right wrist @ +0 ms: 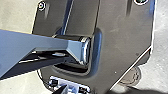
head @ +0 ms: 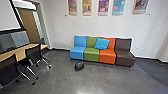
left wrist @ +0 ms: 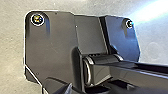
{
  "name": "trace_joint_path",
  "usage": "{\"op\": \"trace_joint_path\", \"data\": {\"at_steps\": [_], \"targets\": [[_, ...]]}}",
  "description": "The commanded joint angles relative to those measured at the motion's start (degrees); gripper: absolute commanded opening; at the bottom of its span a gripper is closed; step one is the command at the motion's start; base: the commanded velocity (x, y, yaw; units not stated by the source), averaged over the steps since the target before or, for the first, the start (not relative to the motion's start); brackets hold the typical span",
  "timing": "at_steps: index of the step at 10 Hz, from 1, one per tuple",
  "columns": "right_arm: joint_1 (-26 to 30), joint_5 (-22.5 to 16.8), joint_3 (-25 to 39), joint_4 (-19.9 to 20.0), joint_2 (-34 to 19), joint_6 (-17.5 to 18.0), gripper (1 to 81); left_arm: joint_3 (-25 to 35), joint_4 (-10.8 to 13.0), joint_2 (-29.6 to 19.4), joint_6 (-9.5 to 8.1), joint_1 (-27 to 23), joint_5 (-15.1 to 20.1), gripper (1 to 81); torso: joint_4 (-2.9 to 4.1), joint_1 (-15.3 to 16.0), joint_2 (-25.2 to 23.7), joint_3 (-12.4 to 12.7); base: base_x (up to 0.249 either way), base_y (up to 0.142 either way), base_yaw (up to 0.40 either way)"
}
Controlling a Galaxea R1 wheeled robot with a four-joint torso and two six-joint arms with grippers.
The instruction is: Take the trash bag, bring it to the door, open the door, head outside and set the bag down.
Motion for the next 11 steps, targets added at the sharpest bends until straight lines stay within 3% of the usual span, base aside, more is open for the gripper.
{"op": "trace_joint_path", "data": {"at_steps": [1,11], "targets": [[1.75,-3.15,0.19,-0.46,-0.09,-0.11,81.1,0.35,-0.37,-0.11,-0.18,-2.59,3.22,81.1,0.0,0.0,0.0,0.0,0.118,0.0,0.0],[1.49,-3.24,-0.25,-0.37,-0.08,-0.11,81.1,0.35,-0.46,-0.02,-0.09,-2.59,3.22,81.1,0.0,0.0,0.0,0.0,0.118,0.0,0.0]]}}
